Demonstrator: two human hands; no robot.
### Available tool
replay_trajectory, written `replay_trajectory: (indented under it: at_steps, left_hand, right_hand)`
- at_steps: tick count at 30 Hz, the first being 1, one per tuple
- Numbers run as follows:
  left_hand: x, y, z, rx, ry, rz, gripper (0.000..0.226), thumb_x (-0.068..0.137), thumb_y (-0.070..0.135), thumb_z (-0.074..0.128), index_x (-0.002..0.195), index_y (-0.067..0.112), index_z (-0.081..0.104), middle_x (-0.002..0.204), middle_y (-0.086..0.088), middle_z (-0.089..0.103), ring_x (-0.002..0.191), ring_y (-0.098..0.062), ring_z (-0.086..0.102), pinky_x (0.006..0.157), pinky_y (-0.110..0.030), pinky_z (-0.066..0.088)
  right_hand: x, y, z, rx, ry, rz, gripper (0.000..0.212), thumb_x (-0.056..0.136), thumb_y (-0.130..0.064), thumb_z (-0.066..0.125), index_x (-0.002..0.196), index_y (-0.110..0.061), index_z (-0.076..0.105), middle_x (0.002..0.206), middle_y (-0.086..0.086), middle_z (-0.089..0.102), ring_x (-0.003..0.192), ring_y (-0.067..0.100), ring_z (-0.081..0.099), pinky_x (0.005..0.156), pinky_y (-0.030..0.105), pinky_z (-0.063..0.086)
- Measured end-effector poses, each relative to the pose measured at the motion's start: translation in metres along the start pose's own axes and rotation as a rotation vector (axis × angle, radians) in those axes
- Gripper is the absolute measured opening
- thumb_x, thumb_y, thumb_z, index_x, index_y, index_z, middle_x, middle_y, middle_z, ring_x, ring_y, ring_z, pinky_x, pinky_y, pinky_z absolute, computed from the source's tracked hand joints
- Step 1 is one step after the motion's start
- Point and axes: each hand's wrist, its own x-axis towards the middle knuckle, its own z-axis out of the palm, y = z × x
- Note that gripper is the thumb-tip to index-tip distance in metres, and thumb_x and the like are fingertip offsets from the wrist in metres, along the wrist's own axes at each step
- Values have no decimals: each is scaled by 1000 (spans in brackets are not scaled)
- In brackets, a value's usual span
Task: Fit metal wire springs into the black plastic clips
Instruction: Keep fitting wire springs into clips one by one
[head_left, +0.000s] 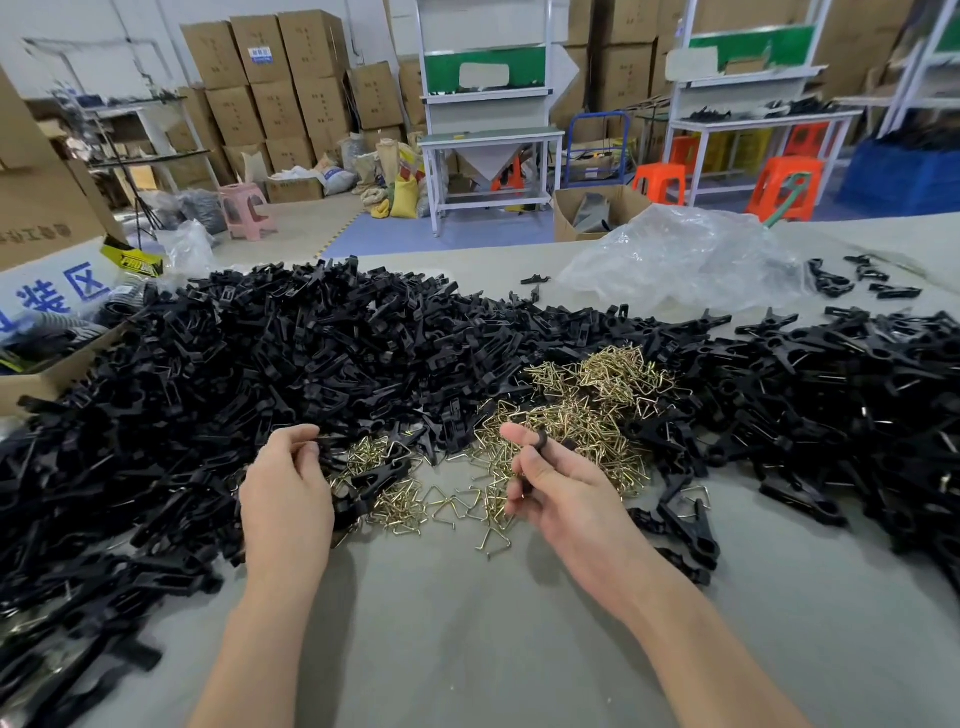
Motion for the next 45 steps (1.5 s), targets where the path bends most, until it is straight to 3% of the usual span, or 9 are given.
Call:
replay_trajectory:
  at_steps: [2,6,9,13,18,22,31,36,45]
  left_hand:
    - [0,3,-1,-127,27,-45,19,103,18,50,114,23,64,100,10,68,78,0,58,72,-20,40]
    - [2,3,-3,-338,34,-92,16,101,19,54,110,29,64,96,12,68,57,-3,49,60,-22,41]
    - [4,1,-2,-373,-1,-134,17,101,17,55,112,26,65,98,8,68,61,-6,49,62,-21,41]
    - [4,1,0,-372,-15,-126,18,100,17,56,113,26,65,99,11,68,69,6,58,63,-9,43]
    - [-2,12,-4,-462,75,-47,15,103,22,52,107,35,59,93,14,69,78,-9,65,66,-30,48]
    - [-19,33,5,-592,-51,7,19,103,18,55,103,36,60,90,19,69,79,-15,72,67,-25,57]
    - [-61,63,36,-747,-420,-69,17,92,15,70,105,26,73,97,8,77,94,-5,70,77,-13,51]
    - [-64,64,39,-864,-477,-145,14,92,14,69,102,23,75,99,0,78,93,-9,73,74,-15,53]
    - [-65,64,38,-817,-506,-155,17,91,18,69,97,31,79,98,4,78,97,-13,73,84,-25,58]
  right_hand:
    - [0,1,0,6,-3,2,28,104,-6,49,124,-12,67,78,0,53,70,12,55,68,25,53]
    - [1,2,-1,2,-6,-1,28,104,-6,49,122,-14,69,79,0,54,71,13,56,68,25,53]
    - [2,2,-1,-7,-5,2,28,104,-6,49,123,-13,69,77,-1,55,70,12,57,68,24,53]
    - [2,3,-2,2,-4,3,28,104,-6,51,122,-14,70,79,-1,55,71,13,58,68,25,54]
    - [3,4,-1,3,-8,-17,24,101,-7,54,117,-15,71,86,0,68,83,17,70,75,27,58]
    - [2,4,0,6,-24,-39,19,98,-6,58,111,-14,71,98,4,75,93,20,73,80,27,59]
    - [0,6,3,-89,-12,-71,27,98,0,60,111,-18,74,101,9,76,104,20,74,86,24,58]
    - [-2,4,5,-200,-21,-122,35,93,-3,69,101,-35,80,97,-2,77,97,16,75,81,23,59]
    - [0,7,5,-285,-16,-163,34,92,-4,71,112,-31,71,94,-8,77,87,10,75,76,20,58]
